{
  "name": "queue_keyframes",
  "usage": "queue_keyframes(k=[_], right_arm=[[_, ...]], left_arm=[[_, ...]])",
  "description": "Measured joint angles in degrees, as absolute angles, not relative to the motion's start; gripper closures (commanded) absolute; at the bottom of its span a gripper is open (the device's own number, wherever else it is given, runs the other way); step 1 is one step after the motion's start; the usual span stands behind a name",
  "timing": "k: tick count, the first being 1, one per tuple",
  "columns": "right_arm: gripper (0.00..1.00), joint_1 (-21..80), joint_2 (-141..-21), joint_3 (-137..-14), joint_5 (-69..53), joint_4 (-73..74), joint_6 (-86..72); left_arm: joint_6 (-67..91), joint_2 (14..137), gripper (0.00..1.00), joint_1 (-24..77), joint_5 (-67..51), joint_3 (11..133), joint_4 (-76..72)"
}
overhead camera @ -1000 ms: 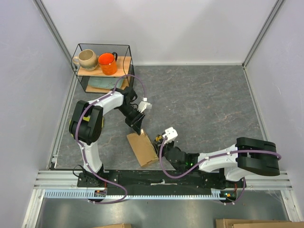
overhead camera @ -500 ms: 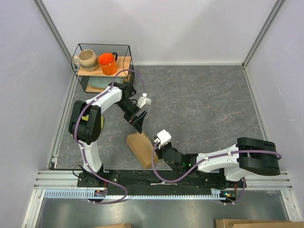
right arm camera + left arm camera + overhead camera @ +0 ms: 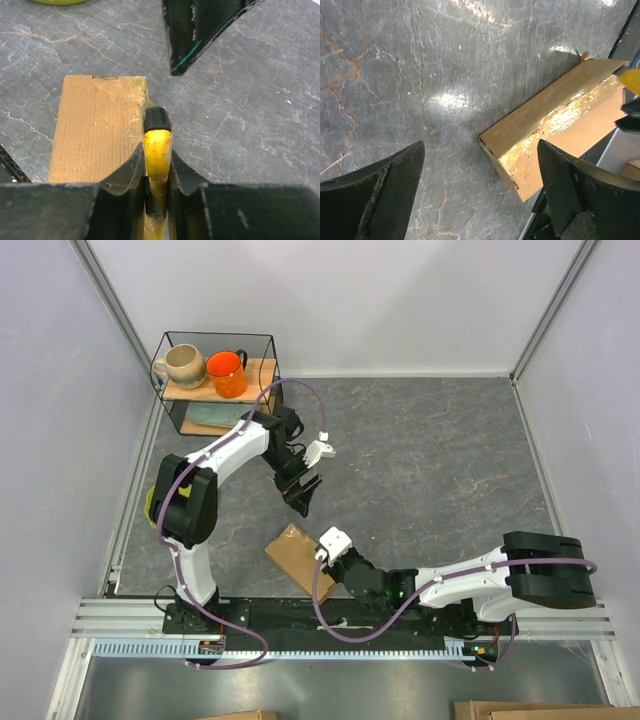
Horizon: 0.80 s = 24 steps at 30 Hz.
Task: Unpack the express box
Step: Cut the express box at the center of the board.
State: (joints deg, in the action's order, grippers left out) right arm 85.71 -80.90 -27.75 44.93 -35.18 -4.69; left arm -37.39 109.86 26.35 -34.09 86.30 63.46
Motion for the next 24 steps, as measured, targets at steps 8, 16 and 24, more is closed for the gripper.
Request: queue_keyframes(k=[8, 16, 24], right_arm=[[1.00, 87.29, -80.51, -29.43, 44.99, -34.61, -1.58], [1.00, 88.88, -80.53, -29.52, 44.95, -34.02, -1.28], [1.00, 89.41, -80.55, -30.20, 44.97, -32.62, -1.28]], left_arm=[[-37.80, 103.96, 0.01, 22.24, -32.95, 72.31, 62.08], [-39.11, 103.00, 0.01, 13.37, -35.44, 71.66, 64.88], [-39.29, 105.75, 0.09, 21.52, -36.58, 70.52, 62.72]])
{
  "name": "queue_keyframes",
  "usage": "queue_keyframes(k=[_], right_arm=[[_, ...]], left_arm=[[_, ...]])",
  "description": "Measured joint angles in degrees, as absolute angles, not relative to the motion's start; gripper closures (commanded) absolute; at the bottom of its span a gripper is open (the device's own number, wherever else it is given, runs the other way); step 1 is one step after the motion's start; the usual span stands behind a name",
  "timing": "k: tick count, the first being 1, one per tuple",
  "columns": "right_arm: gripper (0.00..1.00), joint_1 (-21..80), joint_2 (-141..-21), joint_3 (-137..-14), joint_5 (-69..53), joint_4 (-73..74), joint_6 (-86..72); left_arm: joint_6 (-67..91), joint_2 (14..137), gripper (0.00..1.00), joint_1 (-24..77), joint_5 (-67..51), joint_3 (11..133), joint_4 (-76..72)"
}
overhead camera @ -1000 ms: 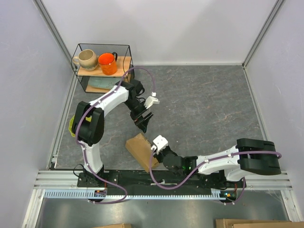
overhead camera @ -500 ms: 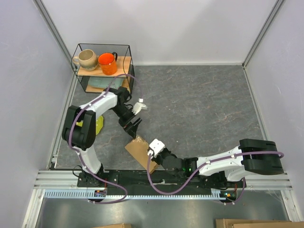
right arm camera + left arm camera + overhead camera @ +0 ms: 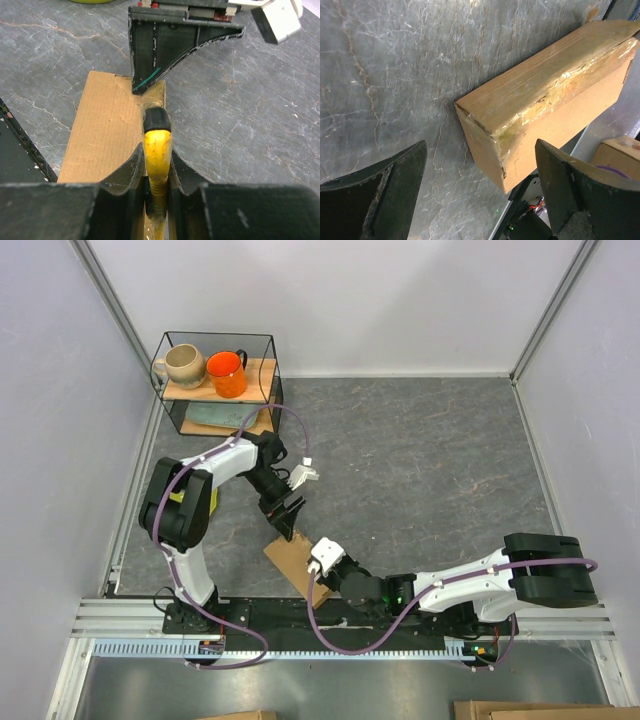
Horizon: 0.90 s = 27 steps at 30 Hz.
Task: Unpack the express box
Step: Cut the express box at the center of the board.
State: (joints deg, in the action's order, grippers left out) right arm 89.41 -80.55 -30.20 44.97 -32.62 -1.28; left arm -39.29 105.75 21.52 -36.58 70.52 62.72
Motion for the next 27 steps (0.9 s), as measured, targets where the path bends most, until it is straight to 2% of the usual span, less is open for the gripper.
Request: queue_keyframes(k=[4, 12, 13, 19, 27], right_arm=[[1.00, 89.41, -80.55, -30.20, 44.97, -32.16, -1.37], [1.00, 89.41, -78.08, -30.17, 45.76, -32.08, -2.04], [1.00, 89.41, -77.01, -30.15, 46.19, -32.56, -1.52], [1.00, 86.87, -75.33, -30.17, 45.25, -42.24, 3.99], [1.00, 76.25, -87.50, -30.55, 34.54, -55.72, 6.04]], left_arm=[[-39.07, 106.56, 0.32, 22.09, -35.53, 68.82, 61.17], [-37.08, 106.52, 0.67, 22.39, -37.45, 66.65, 60.82], [-36.99, 106.50, 0.74, 22.55, -37.58, 66.61, 60.95], [-36.62, 106.17, 0.77, 23.29, -37.17, 66.61, 61.14], [-36.38, 106.06, 0.78, 23.35, -37.04, 66.61, 61.14]])
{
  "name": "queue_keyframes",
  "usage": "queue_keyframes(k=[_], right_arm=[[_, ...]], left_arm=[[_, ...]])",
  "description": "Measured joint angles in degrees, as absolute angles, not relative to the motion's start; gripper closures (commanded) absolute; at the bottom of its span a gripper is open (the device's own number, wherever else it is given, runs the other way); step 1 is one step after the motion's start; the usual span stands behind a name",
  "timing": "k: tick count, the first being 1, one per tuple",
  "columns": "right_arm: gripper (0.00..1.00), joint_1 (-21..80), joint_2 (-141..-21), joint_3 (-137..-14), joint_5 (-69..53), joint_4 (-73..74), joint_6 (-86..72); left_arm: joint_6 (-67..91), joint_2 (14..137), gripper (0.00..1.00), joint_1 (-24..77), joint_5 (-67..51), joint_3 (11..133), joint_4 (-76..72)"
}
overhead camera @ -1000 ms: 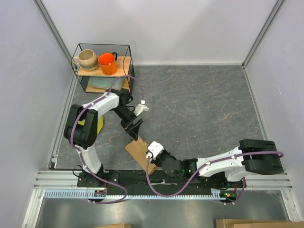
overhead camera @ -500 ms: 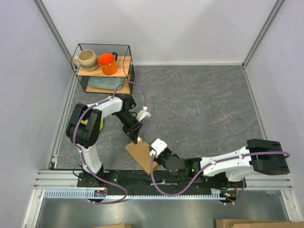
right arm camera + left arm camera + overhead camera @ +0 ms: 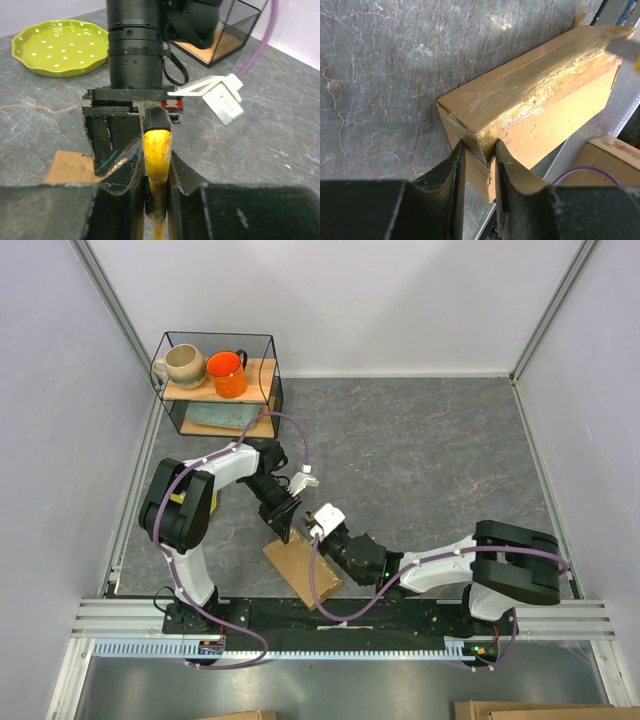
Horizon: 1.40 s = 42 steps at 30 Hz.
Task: Unpack the express box
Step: Cut the express box at the center of the board.
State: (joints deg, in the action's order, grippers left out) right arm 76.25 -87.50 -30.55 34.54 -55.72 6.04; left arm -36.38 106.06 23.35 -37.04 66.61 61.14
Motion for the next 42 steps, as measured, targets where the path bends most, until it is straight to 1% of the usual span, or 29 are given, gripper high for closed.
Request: queue_keyframes(k=[6, 13, 32, 42], right_arm=[[1.00, 75.20, -94.94, -33.50, 28.14, -62.50, 6.33], [1.00, 75.16, -96.60, -34.92, 23.92, -66.65, 6.22], [1.00, 74.76, -104.84, -34.92, 23.00, -73.69, 6.13], [1.00, 74.72, -105.06, -33.30, 24.49, -76.14, 6.70]], left_arm=[[-36.21, 106.06, 0.77, 23.35, -36.97, 66.63, 61.14], [-36.12, 106.06, 0.77, 23.35, -36.97, 66.63, 61.14], [-35.44, 106.06, 0.76, 23.38, -36.75, 66.63, 61.12], [-35.33, 106.06, 0.76, 23.40, -36.67, 66.65, 61.10]])
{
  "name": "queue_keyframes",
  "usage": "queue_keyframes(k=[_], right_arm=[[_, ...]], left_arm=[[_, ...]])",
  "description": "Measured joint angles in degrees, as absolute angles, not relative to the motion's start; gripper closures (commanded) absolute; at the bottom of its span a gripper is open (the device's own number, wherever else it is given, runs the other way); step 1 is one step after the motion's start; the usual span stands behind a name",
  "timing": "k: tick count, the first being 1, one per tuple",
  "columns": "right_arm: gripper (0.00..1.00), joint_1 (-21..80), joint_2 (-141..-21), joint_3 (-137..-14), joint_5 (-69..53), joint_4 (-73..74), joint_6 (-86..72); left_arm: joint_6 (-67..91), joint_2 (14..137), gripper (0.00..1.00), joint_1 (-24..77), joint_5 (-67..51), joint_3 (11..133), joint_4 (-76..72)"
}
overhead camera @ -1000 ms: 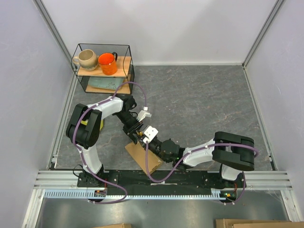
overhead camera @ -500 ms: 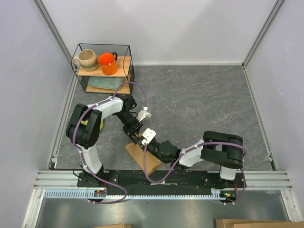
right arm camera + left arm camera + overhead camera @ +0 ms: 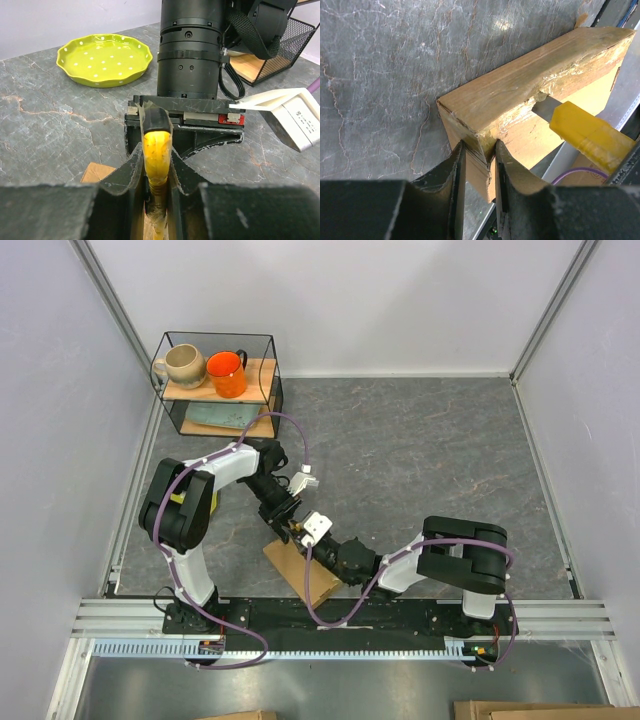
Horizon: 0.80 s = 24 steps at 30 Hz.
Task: Unpack the express box
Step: Cut the express box at the center of the board.
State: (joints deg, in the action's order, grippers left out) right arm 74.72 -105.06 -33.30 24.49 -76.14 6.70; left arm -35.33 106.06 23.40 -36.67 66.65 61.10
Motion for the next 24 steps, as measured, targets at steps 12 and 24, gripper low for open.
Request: queue_keyframes(k=[12, 24], right_arm=[[1.00, 74.76, -103.31, -30.76, 25.04, -76.99, 7.33], [1.00, 75.83, -99.92, -29.52, 25.43, -72.36, 6.94]], left_arm=[[-34.96, 106.06, 0.77, 23.40, -36.60, 66.65, 61.06], [-34.76, 106.06, 0.77, 23.62, -36.60, 66.63, 61.01]])
